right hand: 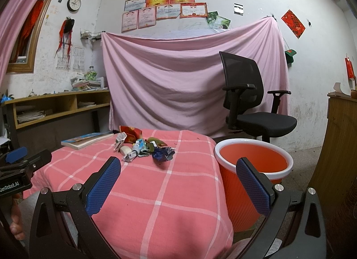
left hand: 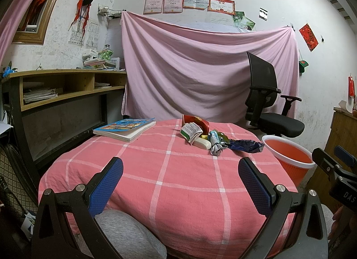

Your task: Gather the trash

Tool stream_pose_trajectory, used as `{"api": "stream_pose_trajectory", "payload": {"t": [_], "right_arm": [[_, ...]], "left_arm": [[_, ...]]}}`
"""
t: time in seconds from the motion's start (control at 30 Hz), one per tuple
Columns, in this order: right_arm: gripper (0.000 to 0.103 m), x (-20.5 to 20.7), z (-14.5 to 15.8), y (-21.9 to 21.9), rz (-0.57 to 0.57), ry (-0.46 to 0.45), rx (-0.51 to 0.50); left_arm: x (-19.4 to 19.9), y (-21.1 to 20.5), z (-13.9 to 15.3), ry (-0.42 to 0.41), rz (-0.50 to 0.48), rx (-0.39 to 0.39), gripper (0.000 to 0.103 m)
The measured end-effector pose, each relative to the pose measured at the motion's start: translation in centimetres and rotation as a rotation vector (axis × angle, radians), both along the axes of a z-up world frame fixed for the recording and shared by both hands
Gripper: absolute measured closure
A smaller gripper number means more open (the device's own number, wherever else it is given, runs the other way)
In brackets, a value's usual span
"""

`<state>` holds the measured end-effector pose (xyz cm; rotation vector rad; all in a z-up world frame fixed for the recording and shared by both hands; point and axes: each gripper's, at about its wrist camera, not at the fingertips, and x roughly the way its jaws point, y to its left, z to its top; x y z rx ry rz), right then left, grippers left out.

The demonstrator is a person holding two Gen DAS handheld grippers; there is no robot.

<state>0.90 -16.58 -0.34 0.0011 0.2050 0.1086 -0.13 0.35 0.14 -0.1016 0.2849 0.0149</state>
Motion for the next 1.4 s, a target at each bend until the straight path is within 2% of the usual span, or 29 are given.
{"api": "stream_pose_trajectory", "payload": {"t": [0.63,0.67,0.87,1.0,1.4], "right_arm": [[0.000,0.6,-0.7,0.5,0.002,0.009,0.005],[0.000,0.7,-0.7,0.6,0.003,0.012,0.005],[0.000,1.0,-1.2,1.1,0.024,0.016,0.002],[0.000,2.0,-0.7,0.6,0.032,0.016,0.007],[0.000,7.9,1.0,-0.1,0.030,-0.034,-0.038]], "left_arm": [[0.1,0.0,-0.1,0.003,-0.004,0.006,0.002],[0.5,-0.1,-0.7,0.004,-0.002,0.006,0.002],[1.5,0.1,-0.5,-0.026,0.001,0.003,0.002],[3.4,0.1,0.1,-0.056,0.010,0.013,0.002],[12.0,0.1,0.6,-0.058,0.011,0.013,0.002]]}}
